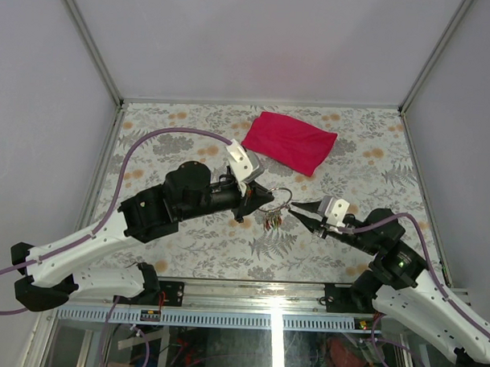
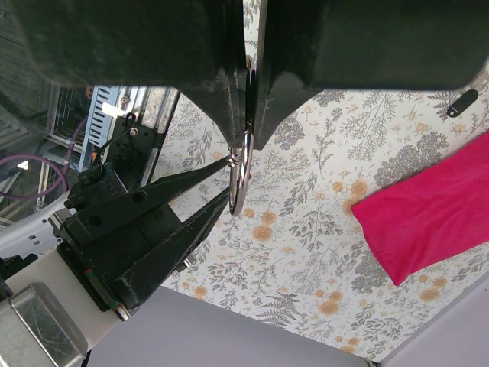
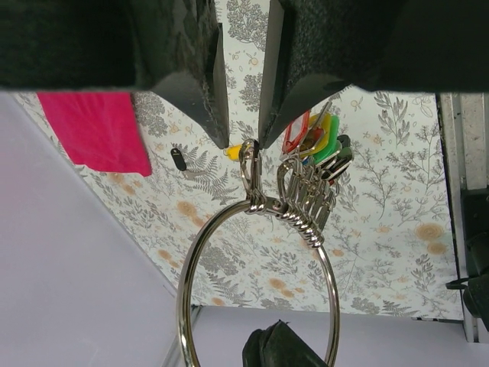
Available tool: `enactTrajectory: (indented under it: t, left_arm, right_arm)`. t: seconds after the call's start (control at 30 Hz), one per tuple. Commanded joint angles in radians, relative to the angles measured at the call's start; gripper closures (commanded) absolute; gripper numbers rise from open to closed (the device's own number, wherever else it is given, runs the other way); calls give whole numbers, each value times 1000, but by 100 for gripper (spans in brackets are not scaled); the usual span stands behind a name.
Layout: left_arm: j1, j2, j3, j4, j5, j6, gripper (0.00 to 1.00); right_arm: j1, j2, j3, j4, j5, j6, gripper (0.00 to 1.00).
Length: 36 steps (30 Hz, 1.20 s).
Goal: Put the keys on the keyring
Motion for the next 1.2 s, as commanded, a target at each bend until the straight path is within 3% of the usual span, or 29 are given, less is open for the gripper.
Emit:
enactTrajectory:
  t: [0.0, 1.17]
  left_arm:
    - [2, -11, 35, 90, -8, -14, 100]
    - [2, 12, 28, 129, 6, -28, 100]
  right_arm:
    - [2, -14, 7, 68, 31, 8, 73]
    - [1, 17, -15, 192, 51, 76, 72]
